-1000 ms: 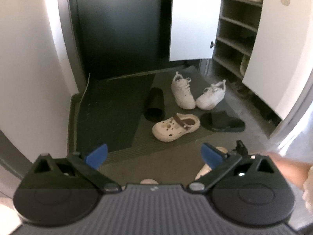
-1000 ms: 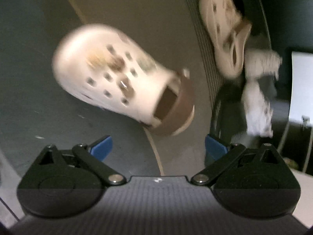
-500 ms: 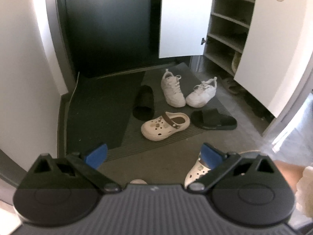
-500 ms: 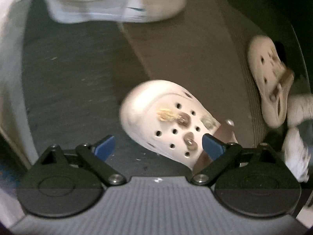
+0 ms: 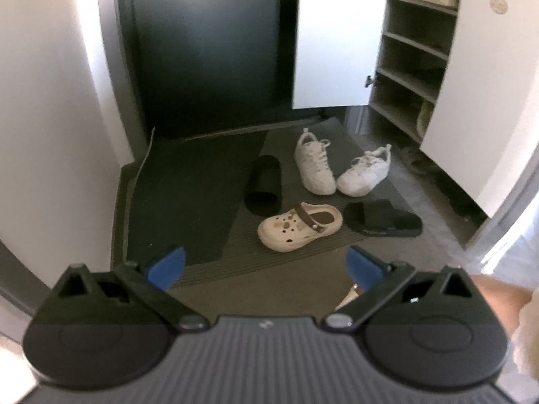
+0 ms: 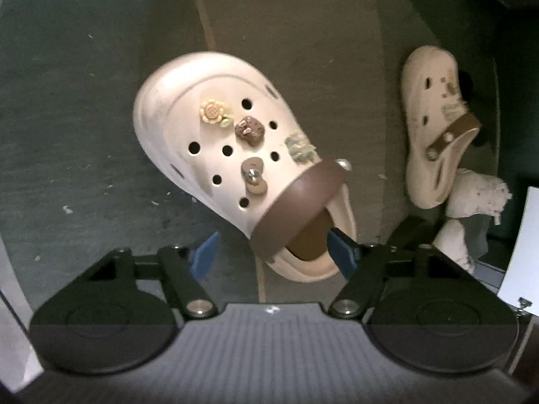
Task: Organize scattered shoes
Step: 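Carry the clog with the right tool and lower it beside the white sneakers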
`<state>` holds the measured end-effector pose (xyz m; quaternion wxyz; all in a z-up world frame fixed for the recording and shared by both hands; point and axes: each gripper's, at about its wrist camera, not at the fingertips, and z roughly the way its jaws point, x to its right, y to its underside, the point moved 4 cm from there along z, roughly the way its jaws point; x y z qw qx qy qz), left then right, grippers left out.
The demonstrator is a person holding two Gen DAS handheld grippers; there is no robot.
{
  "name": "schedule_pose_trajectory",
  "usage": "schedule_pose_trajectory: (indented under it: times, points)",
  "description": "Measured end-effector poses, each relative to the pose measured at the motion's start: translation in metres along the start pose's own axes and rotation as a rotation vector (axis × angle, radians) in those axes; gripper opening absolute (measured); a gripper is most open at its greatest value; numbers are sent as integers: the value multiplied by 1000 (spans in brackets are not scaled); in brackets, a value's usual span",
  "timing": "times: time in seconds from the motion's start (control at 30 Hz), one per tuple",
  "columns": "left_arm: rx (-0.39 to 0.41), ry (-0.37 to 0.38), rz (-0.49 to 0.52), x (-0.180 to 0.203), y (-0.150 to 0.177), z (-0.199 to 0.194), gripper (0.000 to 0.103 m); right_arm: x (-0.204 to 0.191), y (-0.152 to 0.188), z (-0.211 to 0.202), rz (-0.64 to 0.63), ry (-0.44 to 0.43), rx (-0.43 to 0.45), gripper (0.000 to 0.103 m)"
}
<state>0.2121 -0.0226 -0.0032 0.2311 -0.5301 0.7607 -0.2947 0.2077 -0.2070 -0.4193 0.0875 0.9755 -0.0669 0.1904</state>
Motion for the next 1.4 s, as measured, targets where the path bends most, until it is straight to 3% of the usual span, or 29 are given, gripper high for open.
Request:
schedule_pose_trajectory:
  times: [0.17,0.27,0.47,0.67,0.73,0.9,1.07,1.13,1.4]
  points:
    - [-17,-37,-11,-4,-7,16,103,-6,-1,24,-45,3,0,70]
    - [-31,-38,-28,-7,-11,24,103,0,-2,26,25,-40,-22,63]
    - [-33,-16,-57,-9,-18,25,103,16,-1,27,180,-115,-78,38]
    - [10,-20,-35,-5,-15,11,103,18,-1,3,278,-181,-58,27]
    - [14,-16,-42,-4,-15,7,103,18,3,-7,349,-202,-44,24]
    - [60,2,-59,-5,-16,-12,103,22,8,-45,674,-238,44,19]
    - [85,5,-85,-7,-20,-21,103,10,-15,-68,818,-328,95,19]
    - [83,19,-105,-7,-20,-25,103,8,-23,-69,859,-326,73,19]
    - [118,44,-121,-11,-20,-46,103,12,-3,-63,1292,-236,-19,19]
